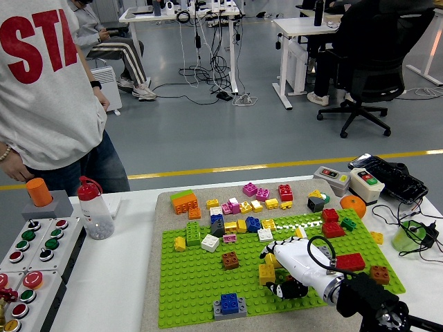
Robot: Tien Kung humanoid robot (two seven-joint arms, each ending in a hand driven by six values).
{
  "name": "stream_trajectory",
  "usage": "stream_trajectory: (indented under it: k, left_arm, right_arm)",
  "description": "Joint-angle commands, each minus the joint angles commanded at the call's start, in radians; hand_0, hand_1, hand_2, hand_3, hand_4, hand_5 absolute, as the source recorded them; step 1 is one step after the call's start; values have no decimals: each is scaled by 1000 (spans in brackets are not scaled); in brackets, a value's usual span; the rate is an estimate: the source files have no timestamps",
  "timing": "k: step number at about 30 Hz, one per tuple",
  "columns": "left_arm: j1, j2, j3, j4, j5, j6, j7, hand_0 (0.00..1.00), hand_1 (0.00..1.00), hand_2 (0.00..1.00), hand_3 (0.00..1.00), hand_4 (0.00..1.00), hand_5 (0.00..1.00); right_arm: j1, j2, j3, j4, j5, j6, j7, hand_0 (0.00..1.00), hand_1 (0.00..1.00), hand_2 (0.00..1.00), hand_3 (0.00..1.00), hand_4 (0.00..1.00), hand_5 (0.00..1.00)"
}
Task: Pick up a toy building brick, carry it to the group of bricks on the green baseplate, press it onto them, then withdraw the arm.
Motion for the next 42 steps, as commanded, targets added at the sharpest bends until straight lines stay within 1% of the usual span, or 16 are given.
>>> stream_trajectory:
  k: [8, 22, 23, 28, 29, 40, 41, 42]
  left_arm:
    - [-5, 1, 0, 0, -2, 1, -1, 660, 684, 676, 578, 295, 998]
    - [-9, 2, 2, 0, -2, 1, -1, 660, 685, 676, 579, 295, 998]
    - [-9, 2, 2, 0, -2, 1, -1, 660, 683, 675, 579, 296, 998]
    - [-9, 2, 1, 0, -1, 1, -2, 660, 683, 675, 579, 296, 998]
    - [-9, 2, 1, 0, -1, 1, -2, 660, 684, 675, 579, 296, 998]
    - [-11, 1, 2, 0, -2, 1, -2, 660, 685, 675, 579, 295, 998]
    - [-11, 1, 2, 0, -2, 1, -1, 660, 685, 676, 579, 295, 998]
    - [-11, 1, 3, 0, -1, 1, -1, 660, 685, 676, 579, 295, 998]
  right_arm:
    - [15, 15, -1, -35, 1, 8, -7, 810, 796, 824, 723, 750, 310]
    - [28, 19, -26, -60, 10, 22, -12, 805, 795, 820, 717, 750, 317]
    - [29, 20, -27, -61, 11, 22, -12, 802, 790, 813, 699, 743, 326]
    - [30, 21, -31, -68, 5, 11, -3, 802, 790, 813, 699, 743, 326]
    - [30, 22, -31, -70, 4, 8, -2, 779, 782, 793, 657, 717, 343]
    - [27, 22, -34, -79, -6, -20, 14, 764, 779, 782, 644, 705, 344]
    - [27, 22, -34, -79, -7, -21, 16, 729, 762, 766, 606, 675, 325]
    - [27, 22, -35, -80, -8, -20, 16, 729, 762, 766, 606, 675, 325]
